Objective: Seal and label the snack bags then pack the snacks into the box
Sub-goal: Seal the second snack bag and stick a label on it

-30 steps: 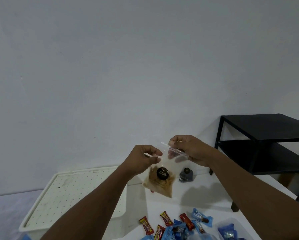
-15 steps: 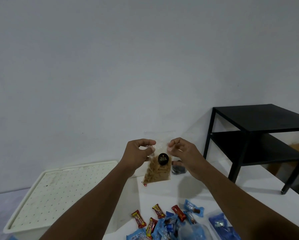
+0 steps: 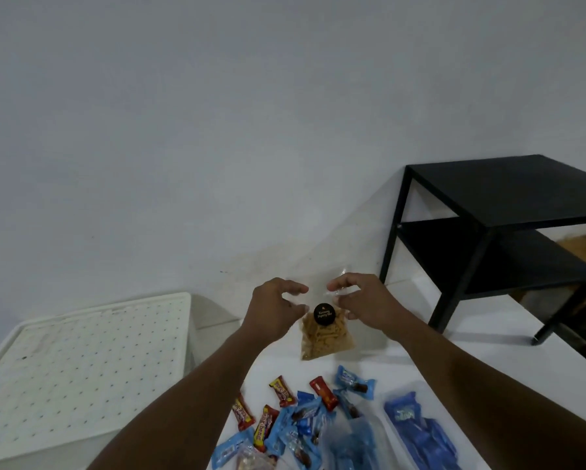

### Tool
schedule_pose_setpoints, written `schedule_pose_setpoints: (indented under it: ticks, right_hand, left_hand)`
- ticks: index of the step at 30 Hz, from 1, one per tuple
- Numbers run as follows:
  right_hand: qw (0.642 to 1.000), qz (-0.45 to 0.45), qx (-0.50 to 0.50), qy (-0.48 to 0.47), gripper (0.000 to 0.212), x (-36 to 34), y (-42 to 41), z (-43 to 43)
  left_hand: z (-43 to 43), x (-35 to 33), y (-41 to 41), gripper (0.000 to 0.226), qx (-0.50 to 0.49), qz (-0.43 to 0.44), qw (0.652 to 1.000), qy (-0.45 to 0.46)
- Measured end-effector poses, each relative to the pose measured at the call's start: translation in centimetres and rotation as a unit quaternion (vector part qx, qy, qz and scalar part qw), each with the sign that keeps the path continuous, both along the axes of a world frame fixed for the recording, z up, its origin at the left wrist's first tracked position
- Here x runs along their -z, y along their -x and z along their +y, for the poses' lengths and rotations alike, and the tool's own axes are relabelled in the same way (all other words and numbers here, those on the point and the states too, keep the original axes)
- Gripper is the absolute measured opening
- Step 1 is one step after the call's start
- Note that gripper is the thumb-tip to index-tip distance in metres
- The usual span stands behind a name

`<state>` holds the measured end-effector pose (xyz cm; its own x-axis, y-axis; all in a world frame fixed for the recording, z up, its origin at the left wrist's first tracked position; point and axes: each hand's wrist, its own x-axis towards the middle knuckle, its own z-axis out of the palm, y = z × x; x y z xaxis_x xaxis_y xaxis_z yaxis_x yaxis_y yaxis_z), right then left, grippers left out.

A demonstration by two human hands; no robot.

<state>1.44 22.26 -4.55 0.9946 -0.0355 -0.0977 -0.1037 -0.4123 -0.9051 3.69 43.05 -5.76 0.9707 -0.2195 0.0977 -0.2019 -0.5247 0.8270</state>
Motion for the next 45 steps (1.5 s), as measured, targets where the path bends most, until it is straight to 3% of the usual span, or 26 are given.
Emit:
schedule_pose_setpoints:
  ticks: [12, 23, 27, 31, 39, 45]
  right_hand:
    - [0.994, 0.096, -0.016, 0.045, 0.02, 11.1, -11.5, -4.7]
    - [0.992, 0.113, -0.004, 0.057, 0.036, 16.4, -17.1, -5.7]
    - [0.992, 0.098, 0.015, 0.084, 0.04, 15.8, -15.8, -6.0]
    - [0.991, 0.108, 0.032, 0.075, 0.028, 13.8, -13.7, -5.6]
    - [0.986, 0.145, -0.048, 0.063, 0.008, 10.3, -5.4, 0.7]
    - [0.971, 0.205, -0.1, 0.076, 0.005, 13.7, 4.3, 6.6]
  left_hand:
    - [-5.6, 11.7, -9.3, 0.029, -0.046, 0.066, 0.996, -0.032]
    - [-7.0, 16.6, -14.4, 0.046, -0.05, 0.101, 0.993, -0.043]
    - [-6.3, 16.2, -13.6, 0.05, -0.041, 0.131, 0.988, -0.075]
    - [-5.4, 14.2, -11.3, 0.043, -0.031, 0.162, 0.985, -0.054]
    - [-0.5, 10.7, -2.7, 0.047, 0.004, 0.179, 0.975, -0.13]
    - [4.7, 12.2, 6.3, 0.04, 0.032, 0.242, 0.955, -0.169]
